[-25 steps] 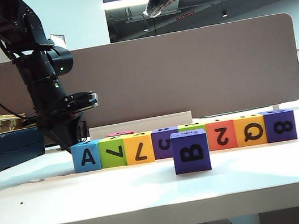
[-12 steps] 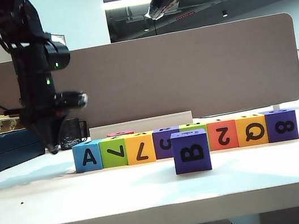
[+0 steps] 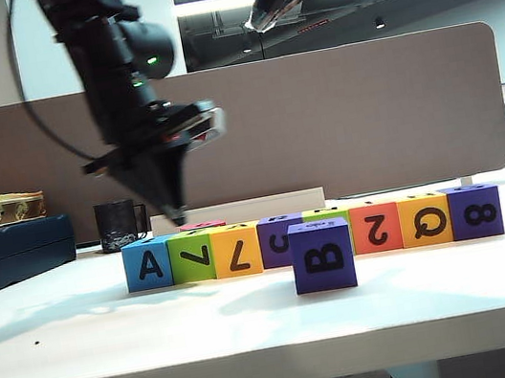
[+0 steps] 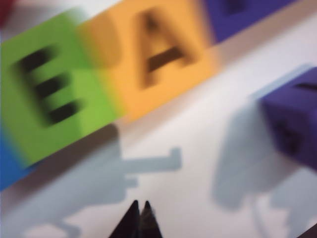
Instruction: Select the appropriate blocks from the scattered letter blocks on the table and arrange them in a row to spell out "LEARNING".
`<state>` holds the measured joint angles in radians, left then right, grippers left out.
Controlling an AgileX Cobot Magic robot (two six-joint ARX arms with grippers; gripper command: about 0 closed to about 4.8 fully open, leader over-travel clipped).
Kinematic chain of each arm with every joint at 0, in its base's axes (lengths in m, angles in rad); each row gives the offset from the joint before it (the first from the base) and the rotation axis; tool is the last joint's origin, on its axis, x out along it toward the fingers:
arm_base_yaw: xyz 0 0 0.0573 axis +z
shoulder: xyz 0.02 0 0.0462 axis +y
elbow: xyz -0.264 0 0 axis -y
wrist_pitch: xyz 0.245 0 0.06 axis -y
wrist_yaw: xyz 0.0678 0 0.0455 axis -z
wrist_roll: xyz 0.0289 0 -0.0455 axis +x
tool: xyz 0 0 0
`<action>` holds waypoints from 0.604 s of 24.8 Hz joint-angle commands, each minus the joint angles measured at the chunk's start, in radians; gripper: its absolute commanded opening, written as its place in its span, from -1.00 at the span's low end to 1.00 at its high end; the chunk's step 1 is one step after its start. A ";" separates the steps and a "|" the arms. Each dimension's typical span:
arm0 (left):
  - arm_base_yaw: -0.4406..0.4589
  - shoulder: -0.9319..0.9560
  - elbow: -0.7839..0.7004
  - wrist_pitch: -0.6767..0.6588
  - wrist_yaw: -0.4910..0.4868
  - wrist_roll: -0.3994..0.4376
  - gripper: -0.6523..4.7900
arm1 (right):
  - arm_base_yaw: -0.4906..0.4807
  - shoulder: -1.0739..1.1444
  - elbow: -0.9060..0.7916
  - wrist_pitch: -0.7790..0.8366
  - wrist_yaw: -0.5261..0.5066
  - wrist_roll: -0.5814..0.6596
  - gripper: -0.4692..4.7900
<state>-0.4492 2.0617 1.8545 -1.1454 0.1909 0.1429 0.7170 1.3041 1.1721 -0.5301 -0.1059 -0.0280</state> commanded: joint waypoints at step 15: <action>-0.106 0.095 0.001 0.181 -0.073 -0.001 -0.78 | -0.019 -0.086 0.004 -0.020 0.088 -0.033 -0.83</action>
<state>-0.5510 2.1551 1.8542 -0.9802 0.1310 0.1413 0.6971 1.2221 1.1721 -0.5541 -0.0189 -0.0586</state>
